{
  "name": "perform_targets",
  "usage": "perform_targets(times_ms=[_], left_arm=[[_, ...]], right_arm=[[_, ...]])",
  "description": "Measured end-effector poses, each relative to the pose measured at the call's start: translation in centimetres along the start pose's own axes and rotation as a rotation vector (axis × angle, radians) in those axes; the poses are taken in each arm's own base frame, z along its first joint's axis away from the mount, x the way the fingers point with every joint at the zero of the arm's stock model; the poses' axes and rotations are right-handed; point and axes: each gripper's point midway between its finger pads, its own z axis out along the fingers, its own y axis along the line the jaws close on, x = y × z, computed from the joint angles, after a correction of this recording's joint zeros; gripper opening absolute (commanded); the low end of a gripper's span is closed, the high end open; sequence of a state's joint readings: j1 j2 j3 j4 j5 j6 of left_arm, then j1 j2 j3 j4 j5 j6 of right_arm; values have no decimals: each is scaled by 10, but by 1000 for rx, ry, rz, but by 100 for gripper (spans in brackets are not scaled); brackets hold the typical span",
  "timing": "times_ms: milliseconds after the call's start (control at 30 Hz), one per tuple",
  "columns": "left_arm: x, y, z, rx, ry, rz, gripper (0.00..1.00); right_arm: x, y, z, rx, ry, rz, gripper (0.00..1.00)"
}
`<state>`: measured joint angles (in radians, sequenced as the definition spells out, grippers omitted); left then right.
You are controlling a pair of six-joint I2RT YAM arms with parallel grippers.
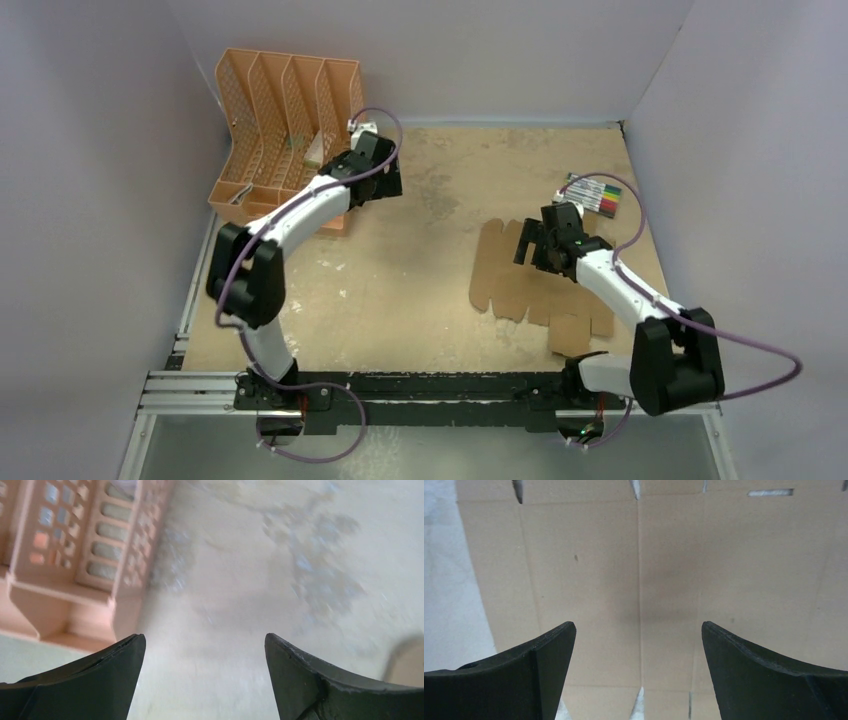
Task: Fold the paper box
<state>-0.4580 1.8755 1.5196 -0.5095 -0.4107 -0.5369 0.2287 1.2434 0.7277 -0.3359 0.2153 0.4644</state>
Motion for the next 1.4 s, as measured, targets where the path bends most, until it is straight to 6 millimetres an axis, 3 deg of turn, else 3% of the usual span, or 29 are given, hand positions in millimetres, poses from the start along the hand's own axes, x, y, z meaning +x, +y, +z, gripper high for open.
perform_targets(times_ms=[33, 167, 333, 433, 600, 867, 967, 1067, 1233, 1300, 1400], left_arm=[[4, -2, -23, 52, -12, -2, 90], [33, -10, -69, 175, -7, 14, 90], [84, 29, -93, 167, 63, -3, 90], [97, 45, -105, 159, 76, -13, 90], [93, 54, -126, 170, 47, -33, 90], [107, 53, -129, 194, 89, -56, 89], [112, 45, -127, 216, 111, -50, 89], [119, 33, -123, 243, 139, -33, 88], [135, 5, -106, 283, 203, 17, 85], [141, -6, -99, 299, 225, 30, 84], [154, -23, -88, 330, 269, 51, 83]], right_arm=[[2, 0, 4, 4, 12, -1, 99], [13, 6, 22, 3, 63, -5, 99], [27, 22, 35, -24, 103, -38, 99], [34, 37, 38, -51, 114, -77, 99], [40, 83, 36, -172, 97, -152, 99], [79, 196, 12, -425, 148, -372, 99], [96, 213, -5, -481, 177, -426, 99], [90, 207, -26, -483, 165, -427, 99], [40, 176, -61, -442, 1, -301, 99], [31, 155, -62, -407, -29, -232, 99], [39, 114, -45, -309, -6, -151, 99]])
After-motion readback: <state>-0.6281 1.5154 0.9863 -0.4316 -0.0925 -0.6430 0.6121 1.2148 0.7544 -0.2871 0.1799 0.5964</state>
